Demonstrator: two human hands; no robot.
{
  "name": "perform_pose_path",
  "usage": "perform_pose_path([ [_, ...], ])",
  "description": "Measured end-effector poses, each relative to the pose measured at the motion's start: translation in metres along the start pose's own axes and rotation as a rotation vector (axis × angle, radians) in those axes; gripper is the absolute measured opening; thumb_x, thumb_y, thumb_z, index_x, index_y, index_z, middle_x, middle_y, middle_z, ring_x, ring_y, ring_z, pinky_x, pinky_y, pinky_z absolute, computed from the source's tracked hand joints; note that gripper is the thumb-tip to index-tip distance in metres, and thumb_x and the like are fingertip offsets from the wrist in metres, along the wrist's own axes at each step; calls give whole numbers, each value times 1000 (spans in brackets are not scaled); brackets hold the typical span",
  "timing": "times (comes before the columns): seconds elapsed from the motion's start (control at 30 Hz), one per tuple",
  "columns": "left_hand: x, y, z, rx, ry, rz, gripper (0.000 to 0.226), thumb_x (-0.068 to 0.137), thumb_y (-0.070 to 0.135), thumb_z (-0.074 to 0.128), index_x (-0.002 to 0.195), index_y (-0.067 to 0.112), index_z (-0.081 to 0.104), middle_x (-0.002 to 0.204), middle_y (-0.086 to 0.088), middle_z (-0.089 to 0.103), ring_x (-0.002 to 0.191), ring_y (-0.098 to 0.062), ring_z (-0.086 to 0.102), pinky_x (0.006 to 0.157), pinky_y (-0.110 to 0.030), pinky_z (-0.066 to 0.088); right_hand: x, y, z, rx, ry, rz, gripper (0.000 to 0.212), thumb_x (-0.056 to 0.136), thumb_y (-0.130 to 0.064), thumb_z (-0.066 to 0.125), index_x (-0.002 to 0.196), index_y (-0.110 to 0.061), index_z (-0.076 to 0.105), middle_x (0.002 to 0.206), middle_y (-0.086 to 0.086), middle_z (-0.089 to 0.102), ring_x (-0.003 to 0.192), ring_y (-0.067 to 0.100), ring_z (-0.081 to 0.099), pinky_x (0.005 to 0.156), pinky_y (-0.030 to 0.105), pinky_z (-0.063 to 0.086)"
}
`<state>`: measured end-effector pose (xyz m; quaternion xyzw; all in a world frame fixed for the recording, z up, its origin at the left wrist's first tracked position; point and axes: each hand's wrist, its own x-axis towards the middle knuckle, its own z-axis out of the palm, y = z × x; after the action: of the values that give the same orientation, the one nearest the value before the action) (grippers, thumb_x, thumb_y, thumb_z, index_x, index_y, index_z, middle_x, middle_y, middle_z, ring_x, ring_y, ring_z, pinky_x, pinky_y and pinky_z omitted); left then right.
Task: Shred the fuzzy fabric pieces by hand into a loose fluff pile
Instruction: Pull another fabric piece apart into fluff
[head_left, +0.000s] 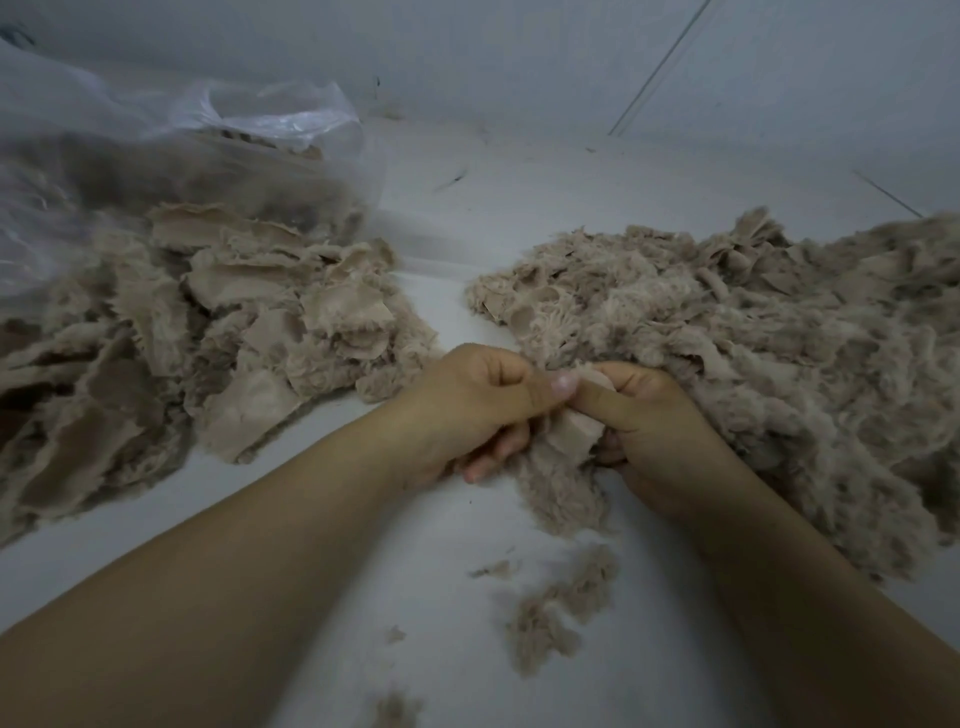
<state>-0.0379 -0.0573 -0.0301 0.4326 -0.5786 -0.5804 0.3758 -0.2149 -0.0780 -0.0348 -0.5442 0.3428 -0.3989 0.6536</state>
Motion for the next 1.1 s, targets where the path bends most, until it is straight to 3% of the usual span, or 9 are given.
perform_pose_path([
  [0.13,-1,-1,5,43,67,49,32,86,27,69,62,9,59,42,-5,45,28,-14,34,35,-13,26,3,1,0,-7,48,1,24,80,-31,62,69,-11,69,45,-4,46,35,2,34,34,13,28],
  [0.3,9,-8,-6,-312,746,310,37,100,34,53,67,16,54,45,-5,48,31,-19,36,37,-18,25,9,2,-3,68,128,68,46,100,-34,44,71,-7,68,53,0,46,39,6,33,35,16,25],
  [0.37,10,-11,-10,-384,837,270,42,98,48,49,80,11,55,48,-6,53,32,-20,41,36,-19,27,9,2,-3,62,126,89,48,103,-33,40,81,-3,70,54,0,48,39,7,35,35,16,26],
  [0.5,12,-22,-3,-19,745,170,29,92,28,64,69,12,58,53,-10,56,32,-20,47,37,-23,35,10,3,-3,60,129,120,45,103,-30,39,92,0,70,54,-1,49,39,6,35,35,17,26],
  [0.57,16,-24,-1,230,697,104,10,86,12,69,82,14,61,66,-5,58,42,-19,55,41,-28,44,10,3,-3,71,128,128,43,104,-30,40,94,-1,70,54,-1,49,39,6,35,35,16,26],
  [0.63,18,-21,-1,490,613,27,23,80,13,73,101,18,63,82,4,57,63,-17,60,58,-34,54,10,4,-4,74,121,124,42,103,-30,40,95,-3,71,54,-2,49,39,5,35,35,15,27],
  [0.73,16,-18,0,784,478,24,34,78,27,75,111,21,69,97,3,60,86,-14,59,74,-27,48,8,4,-4,40,65,68,39,98,-36,45,97,-13,76,56,-2,48,41,5,34,37,16,27],
  [0.93,12,-17,2,743,356,135,43,72,31,78,111,32,61,92,17,58,64,8,52,60,-22,40,9,4,-2,-67,94,126,36,103,-37,40,102,-18,71,54,-4,49,40,5,35,36,16,28],
  [1.1,14,-21,2,653,491,164,7,84,22,74,81,18,69,66,8,62,59,-7,56,61,-28,49,10,4,-4,-3,153,166,34,104,-35,41,112,-9,62,54,-2,50,40,6,36,35,17,28],
])
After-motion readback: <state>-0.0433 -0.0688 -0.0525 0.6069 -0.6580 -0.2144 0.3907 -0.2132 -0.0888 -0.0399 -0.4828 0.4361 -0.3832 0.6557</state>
